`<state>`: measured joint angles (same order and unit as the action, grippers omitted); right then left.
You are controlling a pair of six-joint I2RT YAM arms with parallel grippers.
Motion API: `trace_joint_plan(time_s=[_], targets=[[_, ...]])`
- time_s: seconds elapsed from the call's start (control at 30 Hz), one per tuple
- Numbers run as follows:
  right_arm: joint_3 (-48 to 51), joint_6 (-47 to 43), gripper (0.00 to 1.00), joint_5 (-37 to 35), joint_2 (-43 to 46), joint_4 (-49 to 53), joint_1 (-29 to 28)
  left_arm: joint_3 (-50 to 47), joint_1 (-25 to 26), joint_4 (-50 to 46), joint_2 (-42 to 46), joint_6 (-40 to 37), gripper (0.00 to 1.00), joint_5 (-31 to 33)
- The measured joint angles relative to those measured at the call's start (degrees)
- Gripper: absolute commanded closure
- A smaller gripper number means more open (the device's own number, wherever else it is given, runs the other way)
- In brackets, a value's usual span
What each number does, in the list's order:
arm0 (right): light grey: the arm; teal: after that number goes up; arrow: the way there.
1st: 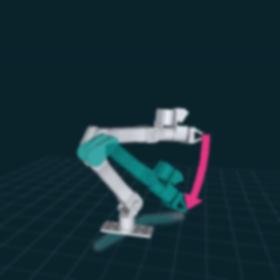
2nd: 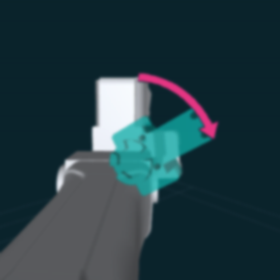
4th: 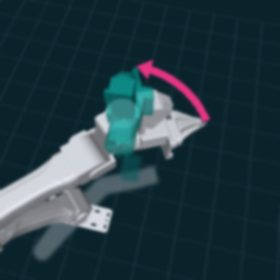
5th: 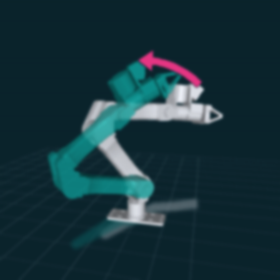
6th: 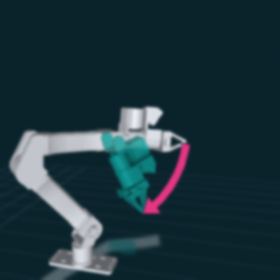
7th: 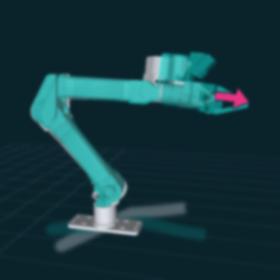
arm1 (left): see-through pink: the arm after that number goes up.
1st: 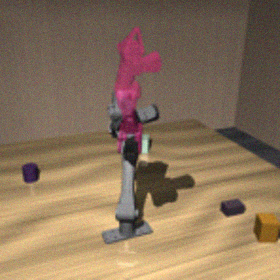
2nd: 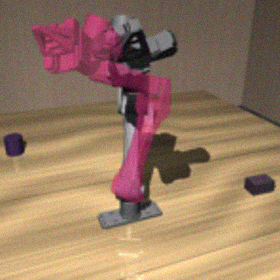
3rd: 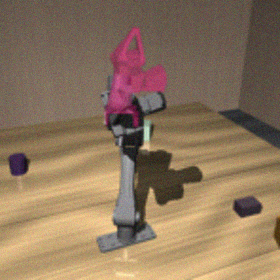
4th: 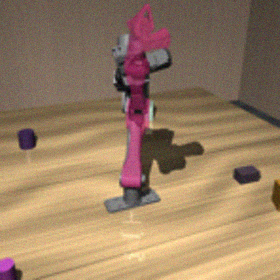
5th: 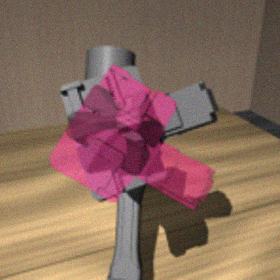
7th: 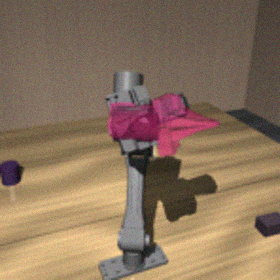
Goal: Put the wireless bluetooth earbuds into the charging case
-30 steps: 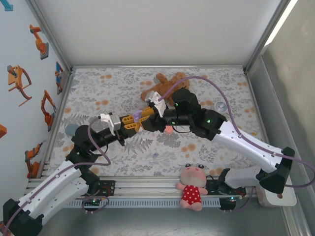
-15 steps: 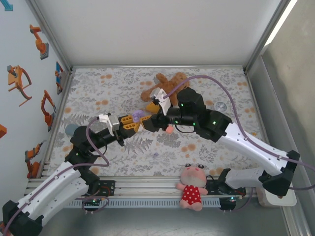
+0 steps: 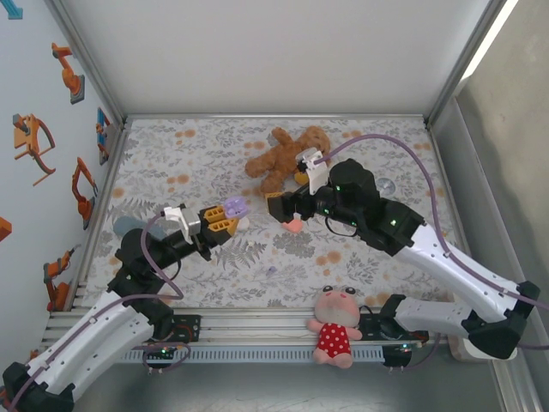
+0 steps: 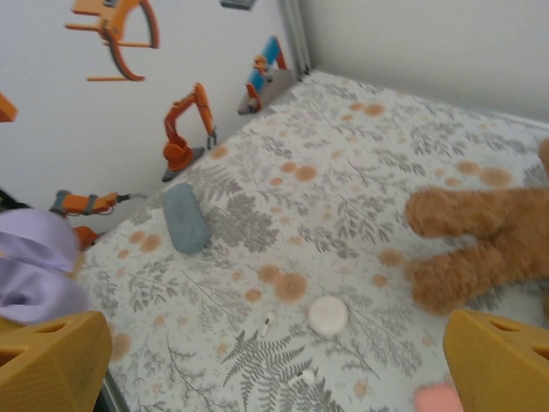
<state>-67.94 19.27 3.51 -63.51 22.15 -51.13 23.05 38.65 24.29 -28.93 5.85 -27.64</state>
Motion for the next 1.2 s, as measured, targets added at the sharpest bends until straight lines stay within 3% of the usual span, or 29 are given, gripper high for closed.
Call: trace_joint_plan(time_s=[0.3, 0.7, 1.2], targets=[[6.4, 6.2, 0.00, -0.4, -7.4, 4.5, 0.9, -2.3, 0.0, -1.3, 4.9, 1.4, 0.96, 2.1], [9.4, 6.7, 0.01, -4.6, -25.0, 4.6, -7.5, -2.3, 0.0, -2.3, 7.2, 1.8, 0.96, 3.2], [9.6, 6.9, 0.01, -5.1, -36.0, 3.5, -9.7, -2.3, 0.0, -2.6, 7.5, 1.8, 0.96, 3.7]])
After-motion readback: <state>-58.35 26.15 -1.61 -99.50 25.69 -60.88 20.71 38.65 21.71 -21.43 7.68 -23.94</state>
